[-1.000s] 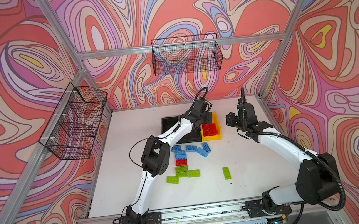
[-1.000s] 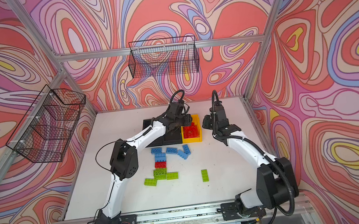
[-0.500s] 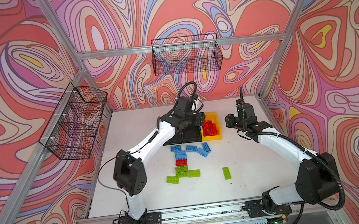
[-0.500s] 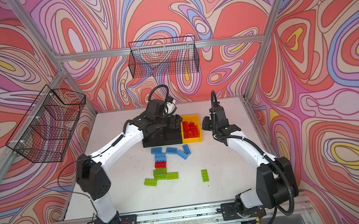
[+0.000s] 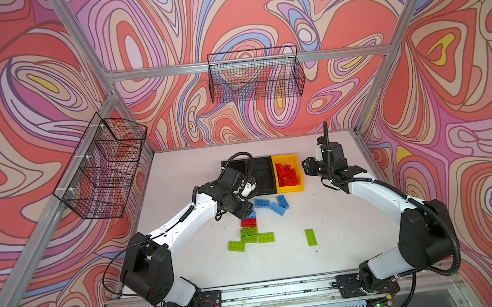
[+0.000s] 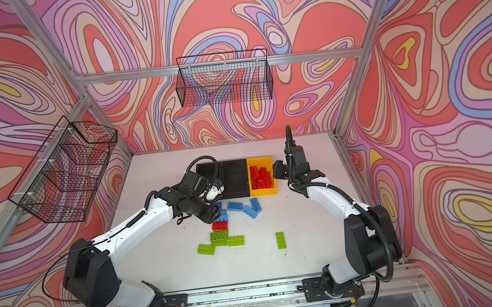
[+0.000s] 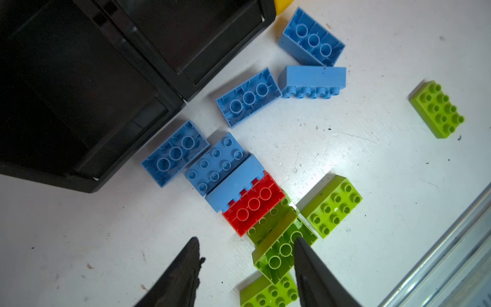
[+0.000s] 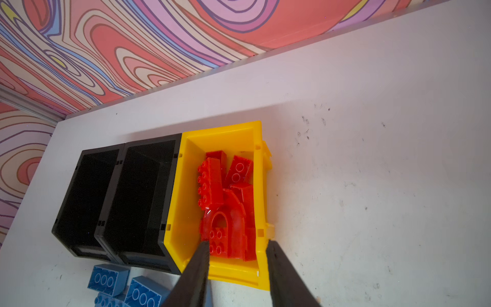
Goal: Sort the legos into containers by color
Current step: 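Move the left gripper back down to the red brick among the blue bricks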
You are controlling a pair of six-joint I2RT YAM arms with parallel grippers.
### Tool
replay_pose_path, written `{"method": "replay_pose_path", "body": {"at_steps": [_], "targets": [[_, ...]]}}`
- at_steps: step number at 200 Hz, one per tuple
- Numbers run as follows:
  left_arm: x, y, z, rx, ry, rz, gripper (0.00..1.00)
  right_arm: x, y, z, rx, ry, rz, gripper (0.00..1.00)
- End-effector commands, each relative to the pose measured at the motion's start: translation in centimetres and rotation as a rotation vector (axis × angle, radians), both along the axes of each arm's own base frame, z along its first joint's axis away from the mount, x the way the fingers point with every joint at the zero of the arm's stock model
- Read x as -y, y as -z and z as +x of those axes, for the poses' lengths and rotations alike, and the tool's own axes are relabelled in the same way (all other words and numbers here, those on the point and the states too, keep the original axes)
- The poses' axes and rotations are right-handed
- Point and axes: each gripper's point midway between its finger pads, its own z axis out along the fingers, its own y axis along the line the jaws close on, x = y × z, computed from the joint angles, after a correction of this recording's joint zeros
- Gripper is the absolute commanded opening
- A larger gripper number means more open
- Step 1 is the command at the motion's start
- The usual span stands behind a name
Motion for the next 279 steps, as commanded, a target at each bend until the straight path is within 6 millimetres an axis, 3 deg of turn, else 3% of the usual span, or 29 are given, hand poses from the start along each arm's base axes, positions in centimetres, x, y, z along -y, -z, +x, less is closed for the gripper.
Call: {"method": "replay_pose_path", "body": {"at_steps": [1, 45, 86, 145, 218, 279], "targets": [[0.3, 1.2, -1.8, -0.041, 0.099, 0.042, 0.56, 0.3, 0.5, -0.3, 0.005, 0.000, -0.005, 0.39], [1.3, 3.3, -3.3, -0.072, 0.194, 0.104, 0.55, 0.3, 1.8, -0.6, -0.016, 0.004, -0.005, 0.38], [1.9, 4.9, -2.3, -0.082, 0.198, 0.143, 0.50, 0.3, 2.3, -0.5, -0.025, -0.004, -0.018, 0.38], [2.1, 6.9, -2.7, -0.109, 0.237, 0.212, 0.48, 0.5, 3.0, -0.8, -0.039, -0.005, -0.035, 0.38], [2.5, 6.5, -0.5, -0.037, 0.198, 0.237, 0.50, 0.6, 2.9, -0.9, -0.038, -0.003, -0.038, 0.38], [1.6, 7.7, -1.6, -0.076, 0.207, 0.268, 0.50, 0.9, 3.0, -1.0, -0.041, 0.006, -0.049, 0.38]]}}
